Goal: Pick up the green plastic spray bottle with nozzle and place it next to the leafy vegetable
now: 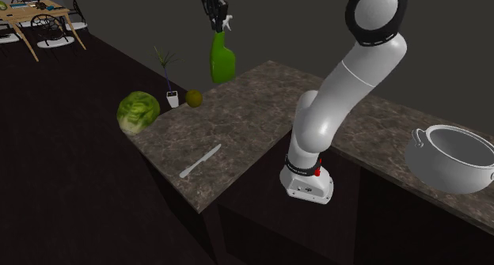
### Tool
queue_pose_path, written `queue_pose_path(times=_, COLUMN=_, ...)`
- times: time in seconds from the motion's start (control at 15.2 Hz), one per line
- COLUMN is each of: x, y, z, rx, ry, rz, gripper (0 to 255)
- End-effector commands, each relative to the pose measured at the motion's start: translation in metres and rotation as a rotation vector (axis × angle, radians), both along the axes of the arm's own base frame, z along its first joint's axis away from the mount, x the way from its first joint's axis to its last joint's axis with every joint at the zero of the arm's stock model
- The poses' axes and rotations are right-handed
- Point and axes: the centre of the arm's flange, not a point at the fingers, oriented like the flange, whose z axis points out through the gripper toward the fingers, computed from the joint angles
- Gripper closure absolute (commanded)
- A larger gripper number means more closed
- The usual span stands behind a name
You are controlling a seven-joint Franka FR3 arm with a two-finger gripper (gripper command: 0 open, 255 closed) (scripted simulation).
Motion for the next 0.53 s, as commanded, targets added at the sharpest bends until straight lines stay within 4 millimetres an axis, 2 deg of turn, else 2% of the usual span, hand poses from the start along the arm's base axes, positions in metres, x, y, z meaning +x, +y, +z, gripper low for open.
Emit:
queue_pose_path(times=0.0, x=0.027, y=-0.001, z=-0.004, rx=-0.001, ry=-0.001, rz=0.000, gripper=255)
queue_pose_path(times=0.46, x=0.118, y=-0.006, z=-0.020, rx=-0.001, ry=-0.001, rz=0.000, gripper=255)
